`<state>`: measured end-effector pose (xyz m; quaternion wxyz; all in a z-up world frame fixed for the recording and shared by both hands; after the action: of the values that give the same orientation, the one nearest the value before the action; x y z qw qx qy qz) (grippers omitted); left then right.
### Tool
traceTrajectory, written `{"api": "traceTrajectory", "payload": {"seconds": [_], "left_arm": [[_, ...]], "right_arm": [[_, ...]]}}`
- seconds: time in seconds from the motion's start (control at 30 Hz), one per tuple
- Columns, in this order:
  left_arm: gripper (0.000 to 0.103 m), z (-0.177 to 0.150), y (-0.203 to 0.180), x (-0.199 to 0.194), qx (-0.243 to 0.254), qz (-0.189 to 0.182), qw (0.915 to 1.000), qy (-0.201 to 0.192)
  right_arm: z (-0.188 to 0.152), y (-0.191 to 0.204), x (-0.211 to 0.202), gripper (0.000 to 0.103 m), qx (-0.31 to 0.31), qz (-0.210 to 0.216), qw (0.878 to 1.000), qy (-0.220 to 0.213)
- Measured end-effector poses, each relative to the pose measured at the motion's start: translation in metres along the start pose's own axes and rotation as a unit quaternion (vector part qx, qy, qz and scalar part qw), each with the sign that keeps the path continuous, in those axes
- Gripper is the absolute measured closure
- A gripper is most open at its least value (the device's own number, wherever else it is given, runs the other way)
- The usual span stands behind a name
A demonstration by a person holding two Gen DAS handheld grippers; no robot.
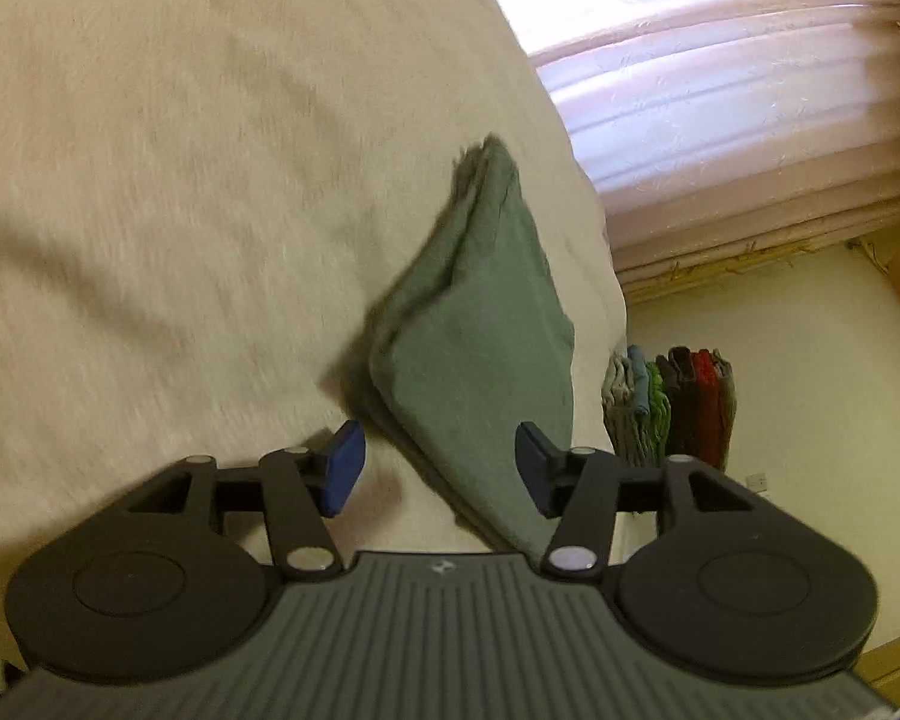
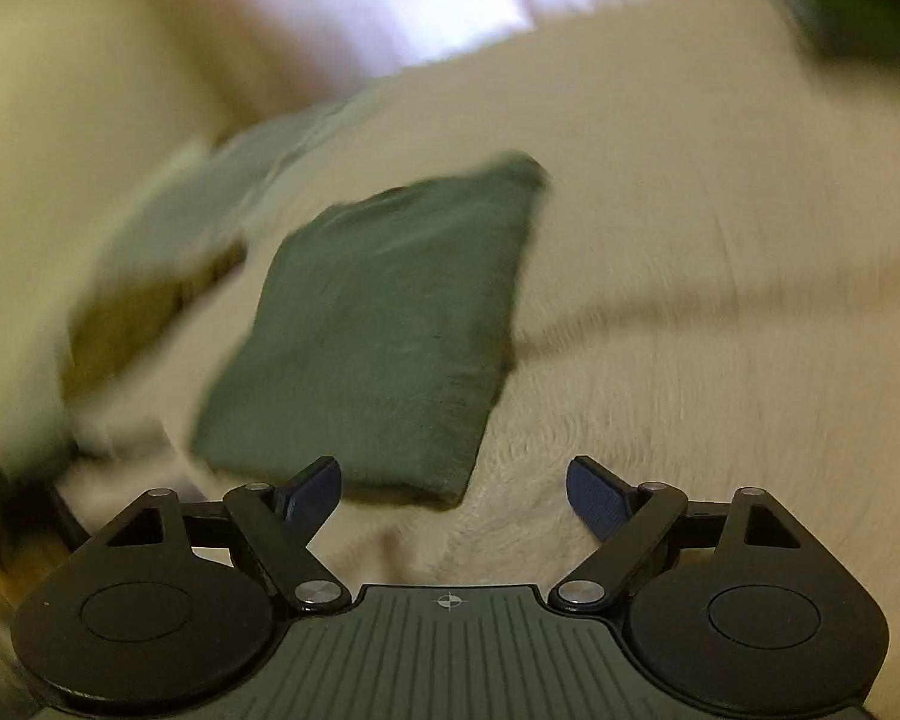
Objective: Fold clothes
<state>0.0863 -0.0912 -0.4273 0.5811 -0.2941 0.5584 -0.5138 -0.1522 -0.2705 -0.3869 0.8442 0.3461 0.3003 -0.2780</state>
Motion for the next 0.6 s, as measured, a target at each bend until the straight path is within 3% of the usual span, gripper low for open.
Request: {"api": "traceTrajectory", "payload": {"seconds": [0.07,0.13,0.2,0.3,0.37,0.47,0.6], "left_arm": [[0.053,0.0,0.005,0.013,-0.012,0.008,0.9998,-0.011],[0.055,0.002,0.009,0.023,-0.021,0.015,0.9994,-0.023],[0.061,0.005,0.01,0.03,-0.027,0.017,0.9989,-0.035],[0.097,0.01,0.014,0.036,-0.027,0.027,0.9986,-0.036],[0.1,0.017,0.013,0.03,-0.028,0.016,0.9988,-0.036],[0.1,0.034,-0.004,0.009,0.01,0.0,0.9992,-0.039],[0.1,0.062,-0.019,-0.036,0.05,-0.006,0.9974,-0.052]], "right_arm": [[0.006,-0.012,0.012,0.027,0.096,0.038,0.994,0.02],[0.01,-0.017,0.025,0.033,0.151,0.063,0.986,0.038],[0.013,-0.02,0.038,0.057,0.189,0.081,0.977,0.055],[0.012,-0.021,0.053,0.09,0.232,0.098,0.964,0.082],[0.012,-0.022,0.06,0.095,0.261,0.11,0.954,0.094],[0.009,-0.005,0.045,0.097,0.277,0.14,0.945,0.1],[-0.012,0.05,0.028,0.097,0.241,0.18,0.941,0.152]]}}
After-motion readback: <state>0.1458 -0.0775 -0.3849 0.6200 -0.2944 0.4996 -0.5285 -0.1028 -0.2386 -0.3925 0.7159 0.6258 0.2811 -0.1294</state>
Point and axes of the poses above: each gripper's, at about its wrist camera, not at the fingertips, and x roughly the way its jaws point, y to its left, z to its top, the point moved 9 cm from there along x, roughly the way its jaws point, and after that the axes turned 7 degrees about -z, right-handed, at the moved point
